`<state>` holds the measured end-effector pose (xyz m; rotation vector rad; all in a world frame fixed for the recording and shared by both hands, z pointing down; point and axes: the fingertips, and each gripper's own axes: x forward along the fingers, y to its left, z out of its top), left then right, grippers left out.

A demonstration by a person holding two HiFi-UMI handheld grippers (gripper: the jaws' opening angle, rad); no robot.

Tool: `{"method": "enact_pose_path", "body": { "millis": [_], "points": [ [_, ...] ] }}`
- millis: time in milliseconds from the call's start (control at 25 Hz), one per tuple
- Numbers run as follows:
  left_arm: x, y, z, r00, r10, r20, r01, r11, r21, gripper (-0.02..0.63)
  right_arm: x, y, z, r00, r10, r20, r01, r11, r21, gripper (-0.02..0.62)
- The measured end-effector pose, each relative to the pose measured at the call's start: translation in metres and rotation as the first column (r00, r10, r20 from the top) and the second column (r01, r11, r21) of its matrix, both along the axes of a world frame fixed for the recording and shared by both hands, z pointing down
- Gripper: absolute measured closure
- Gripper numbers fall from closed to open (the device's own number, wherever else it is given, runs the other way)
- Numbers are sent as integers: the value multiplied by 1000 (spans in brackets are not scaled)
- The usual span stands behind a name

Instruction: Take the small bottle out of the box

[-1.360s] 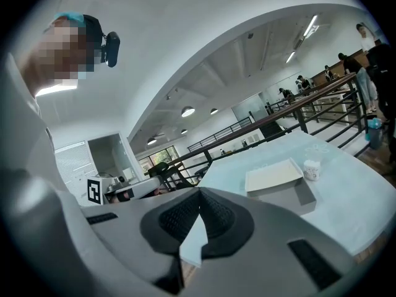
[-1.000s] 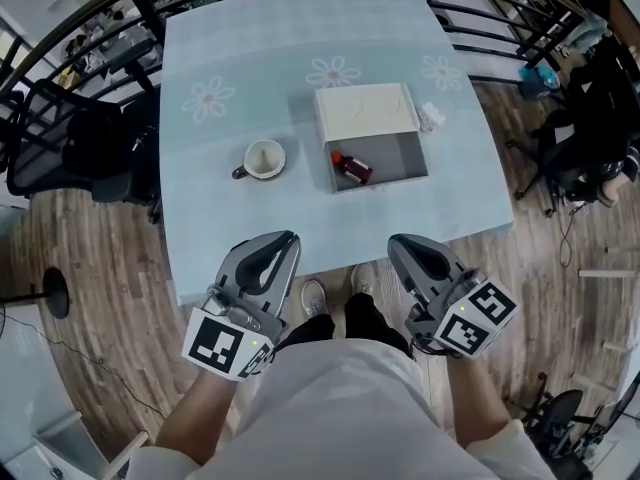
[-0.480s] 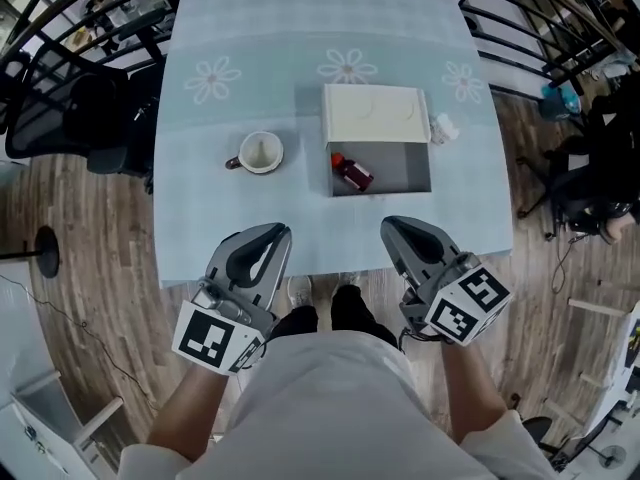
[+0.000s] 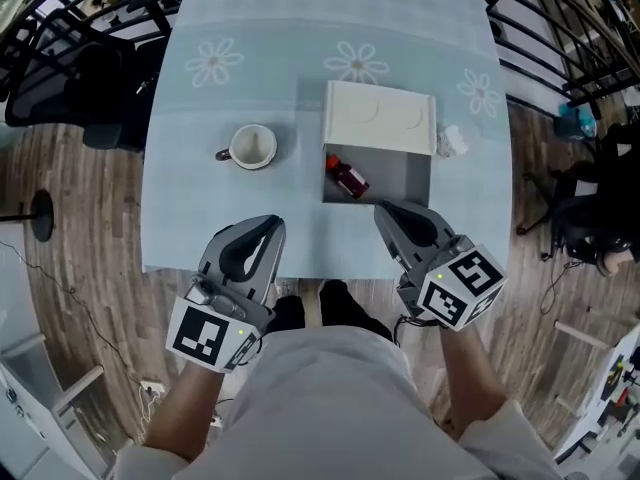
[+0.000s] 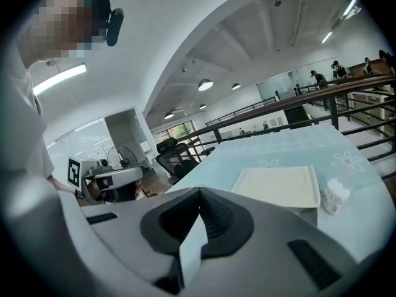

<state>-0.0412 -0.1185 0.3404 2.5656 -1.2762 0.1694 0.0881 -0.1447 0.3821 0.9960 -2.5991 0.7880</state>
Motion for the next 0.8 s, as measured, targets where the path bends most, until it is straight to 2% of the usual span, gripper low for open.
{"method": "enact_pose_path", "body": {
  "millis": [400,800],
  "points": [
    [3,-14,20,997,-72,-6,72,997,-28,584,1,-35,43,994,-74,-82,70,996,-46,574],
    [-2,-25,47,995,-102,-7,101,991,-87,584,-10,-55,88,963,-172,-207,155,983,-95,572]
  ]
}}
